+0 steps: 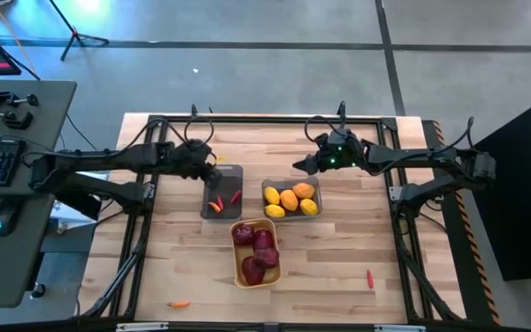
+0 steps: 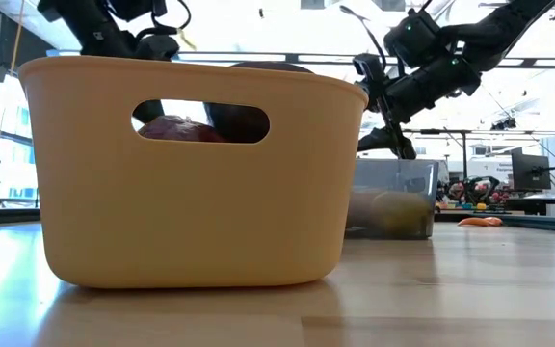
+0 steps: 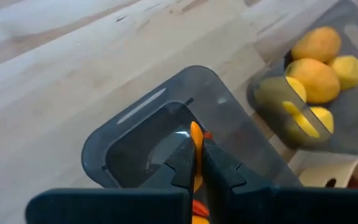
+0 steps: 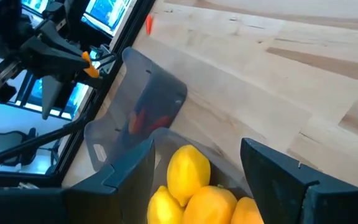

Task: Sort produce into baskets
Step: Put the yellow chili pepper into the left black bin

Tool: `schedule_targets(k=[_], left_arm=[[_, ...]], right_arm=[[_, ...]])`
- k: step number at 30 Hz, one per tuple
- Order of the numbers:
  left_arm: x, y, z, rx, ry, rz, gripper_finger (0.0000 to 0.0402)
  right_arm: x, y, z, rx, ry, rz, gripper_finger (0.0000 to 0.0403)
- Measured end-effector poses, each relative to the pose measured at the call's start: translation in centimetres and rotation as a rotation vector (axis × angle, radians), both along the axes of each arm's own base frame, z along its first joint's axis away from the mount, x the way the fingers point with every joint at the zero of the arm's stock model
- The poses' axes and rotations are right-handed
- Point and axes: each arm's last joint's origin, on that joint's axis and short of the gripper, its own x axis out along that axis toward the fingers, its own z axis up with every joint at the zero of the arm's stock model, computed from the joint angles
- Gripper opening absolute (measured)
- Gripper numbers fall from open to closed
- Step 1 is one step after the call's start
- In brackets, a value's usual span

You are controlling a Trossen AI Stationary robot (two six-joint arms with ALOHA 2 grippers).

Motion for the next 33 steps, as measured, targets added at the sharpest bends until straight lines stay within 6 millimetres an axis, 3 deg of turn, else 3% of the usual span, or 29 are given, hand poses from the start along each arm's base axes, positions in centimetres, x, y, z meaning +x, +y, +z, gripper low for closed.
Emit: schedule_targets(k=[5, 13, 17, 22, 24, 27, 29, 33], left_arm=[[-0.1, 0.6, -0.2, -0.021, 0.002, 0.059, 0.0036], [-0.3, 1.0, 0.1, -0.052, -0.025, -0.001, 0.013], [-0.3, 0.9, 0.1, -0.083, -0.032, -0.018, 0.016], [-0.3, 0.8, 0.1, -0.104, -0.033, -0.013, 0.0167], [-0.3, 0.9, 0.1, -0.084, -0.028, -0.014, 0.0168], [-0.4, 1.0, 0.1, -0.047, -0.024, 0.024, 0.0168], [-0.4, 1.0, 0.1, -0.049, -0.026, 0.046, 0.0168], [-0.4, 1.0, 0.1, -0.058, -0.031, 0.054, 0.0168]], right_arm=[[0.1, 0.2, 0.0, -0.003, 0.0, 0.008, 0.0227], [0.1, 0.1, 0.1, -0.004, -0.004, 0.01, 0.0227], [0.5, -0.6, 3.4, -0.044, -0.009, -0.018, 0.0227], [-1.0, -4.5, 7.3, -0.192, 0.407, -0.191, 0.0225], [-2.1, -6.8, 7.8, -0.194, 0.593, -0.272, 0.0221], [-4.6, -10.7, 6.2, -0.093, 0.788, -0.413, 0.0209], [-6.4, -12.7, 4.8, 0.033, 0.817, -0.511, 0.0201], [-9.4, -14.6, 2.0, 0.246, 0.831, -0.647, 0.0189]])
